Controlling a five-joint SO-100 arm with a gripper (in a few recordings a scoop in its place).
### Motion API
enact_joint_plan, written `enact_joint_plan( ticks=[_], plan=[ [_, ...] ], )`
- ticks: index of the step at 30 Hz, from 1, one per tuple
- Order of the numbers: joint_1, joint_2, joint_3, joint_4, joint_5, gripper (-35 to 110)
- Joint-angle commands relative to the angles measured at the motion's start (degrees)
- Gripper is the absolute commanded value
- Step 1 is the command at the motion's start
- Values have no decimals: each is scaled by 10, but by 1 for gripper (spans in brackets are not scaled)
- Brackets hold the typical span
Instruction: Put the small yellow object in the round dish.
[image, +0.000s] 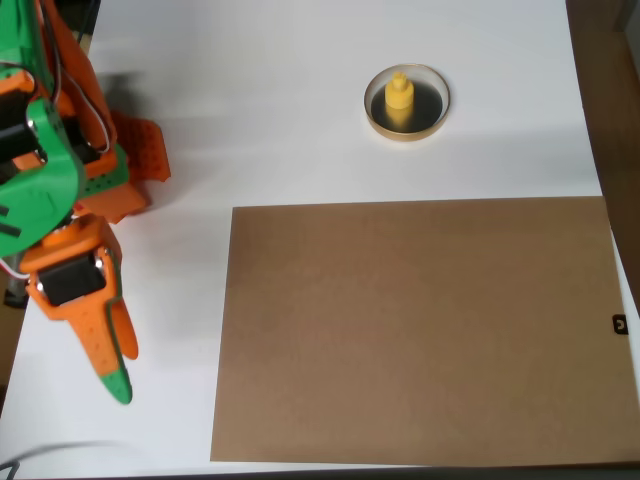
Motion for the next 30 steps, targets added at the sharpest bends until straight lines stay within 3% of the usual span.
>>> enact_joint_plan(
  ticks=[1, 8, 12, 19, 30],
  plan=[
    [8, 91, 37, 4, 1, 30],
    [4, 286, 141, 76, 9, 28],
    [11, 285, 139, 82, 13, 23],
    [29, 286, 141, 87, 10, 1],
    [32, 286, 154, 90, -5, 0]
  ],
)
